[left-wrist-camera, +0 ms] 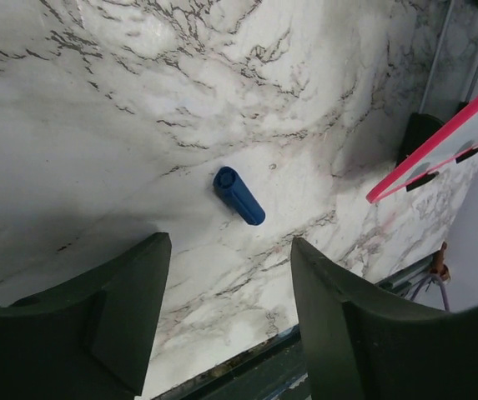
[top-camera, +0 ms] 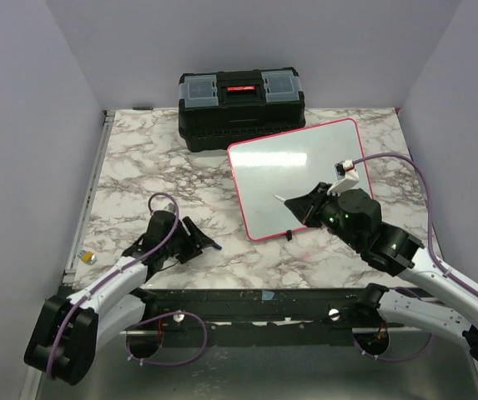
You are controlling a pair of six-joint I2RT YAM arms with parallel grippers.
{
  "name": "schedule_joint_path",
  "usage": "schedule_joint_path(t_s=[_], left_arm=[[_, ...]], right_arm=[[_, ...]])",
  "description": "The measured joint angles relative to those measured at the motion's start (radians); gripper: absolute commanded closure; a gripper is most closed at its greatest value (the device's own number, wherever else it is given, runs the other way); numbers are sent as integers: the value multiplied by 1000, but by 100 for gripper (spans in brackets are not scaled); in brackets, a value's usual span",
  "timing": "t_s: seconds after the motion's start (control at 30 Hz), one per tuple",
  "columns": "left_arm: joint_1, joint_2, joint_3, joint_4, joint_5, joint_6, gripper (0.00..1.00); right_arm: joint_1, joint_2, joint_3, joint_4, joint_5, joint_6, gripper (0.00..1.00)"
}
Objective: Write a sentence on the whiteboard
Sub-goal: Place the pen cap at the center of the board.
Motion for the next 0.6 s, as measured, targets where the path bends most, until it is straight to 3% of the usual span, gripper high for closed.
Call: schedule_joint_path(t_s=[0.23,0.47,0.6], left_arm=[[0,-109,25,-100,-31,35,2],[-1,-243,158,-219,-74,130,2],[-1,-214,296,-244,-65,241,3]], right_arm=[[0,-10,0,-31,26,-9,99],[0,-46,0,-78,63,-11,99],[0,-66,-1,-93,79,-10,99]])
